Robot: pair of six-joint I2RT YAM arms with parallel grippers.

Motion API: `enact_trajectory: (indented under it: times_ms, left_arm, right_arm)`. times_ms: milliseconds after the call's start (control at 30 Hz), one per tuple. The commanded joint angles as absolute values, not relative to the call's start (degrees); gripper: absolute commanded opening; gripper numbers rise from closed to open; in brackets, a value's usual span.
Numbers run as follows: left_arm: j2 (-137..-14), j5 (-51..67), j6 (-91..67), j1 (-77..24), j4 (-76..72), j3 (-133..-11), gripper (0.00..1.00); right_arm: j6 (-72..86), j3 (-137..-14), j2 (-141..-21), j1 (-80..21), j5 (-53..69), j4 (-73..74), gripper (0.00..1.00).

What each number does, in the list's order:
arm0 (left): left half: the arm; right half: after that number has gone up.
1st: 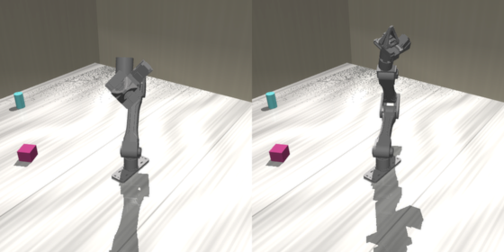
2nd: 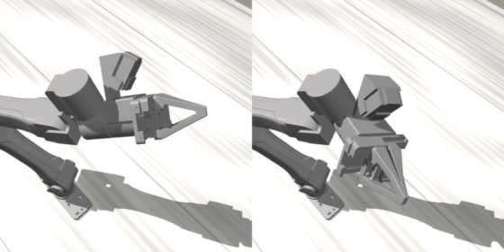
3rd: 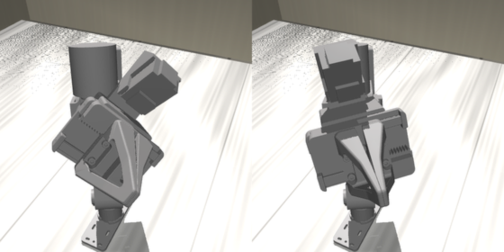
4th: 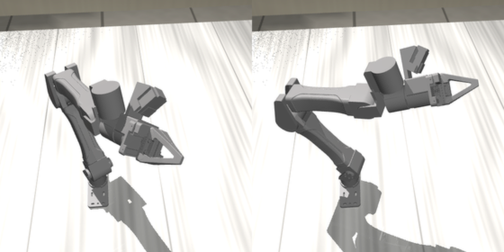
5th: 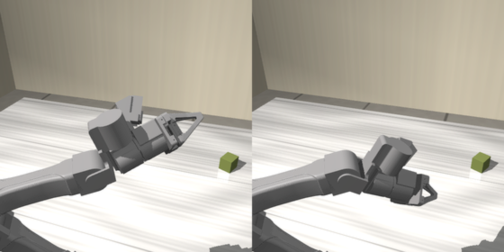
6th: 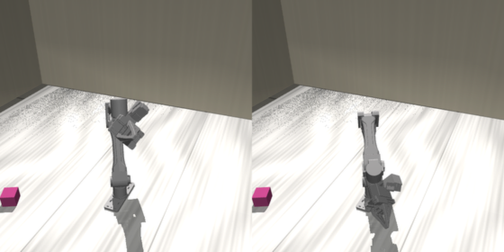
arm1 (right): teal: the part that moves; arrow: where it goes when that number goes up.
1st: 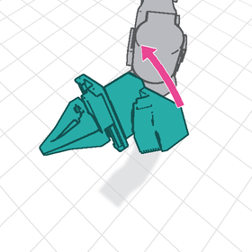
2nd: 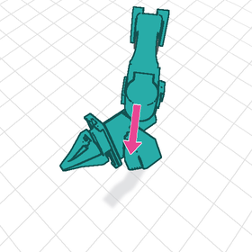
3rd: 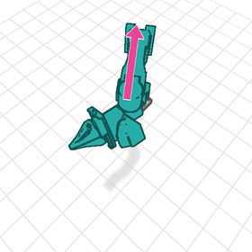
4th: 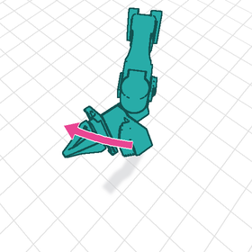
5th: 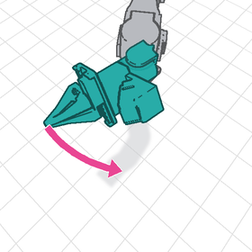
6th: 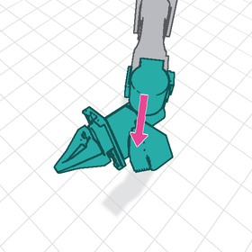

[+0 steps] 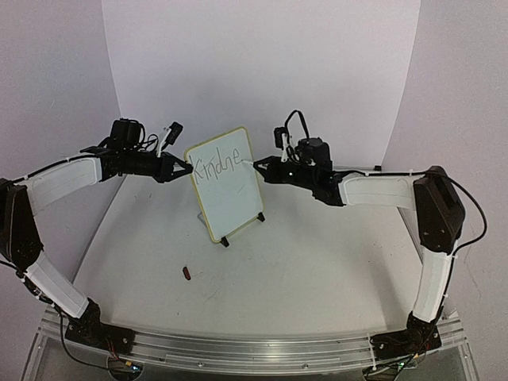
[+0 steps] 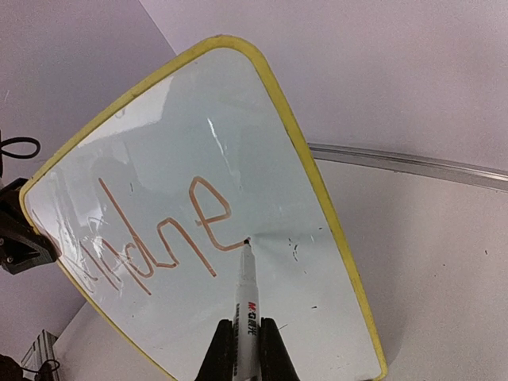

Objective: Write a sentence on the whiteboard
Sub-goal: Write on the whiteboard with the whiteboard marker without the cap.

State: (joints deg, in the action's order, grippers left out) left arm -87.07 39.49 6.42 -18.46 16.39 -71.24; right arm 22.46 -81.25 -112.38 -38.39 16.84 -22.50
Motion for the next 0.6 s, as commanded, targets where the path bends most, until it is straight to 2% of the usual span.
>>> enact_trajectory:
  times_ms: [0, 567]
  left_arm:
    - [-88.4, 38.3, 9.0, -18.8, 17.9, -72.3, 0.0]
    - [-88.5, 38.4, 9.0, -19.0, 17.9, -72.3, 0.0]
  right_arm:
    - [22.4, -78.9, -106.6, -38.3, 17.9, -27.6, 0.0]
    - [21.4, -86.5, -111.5, -38.2, 15.1, -25.1, 0.0]
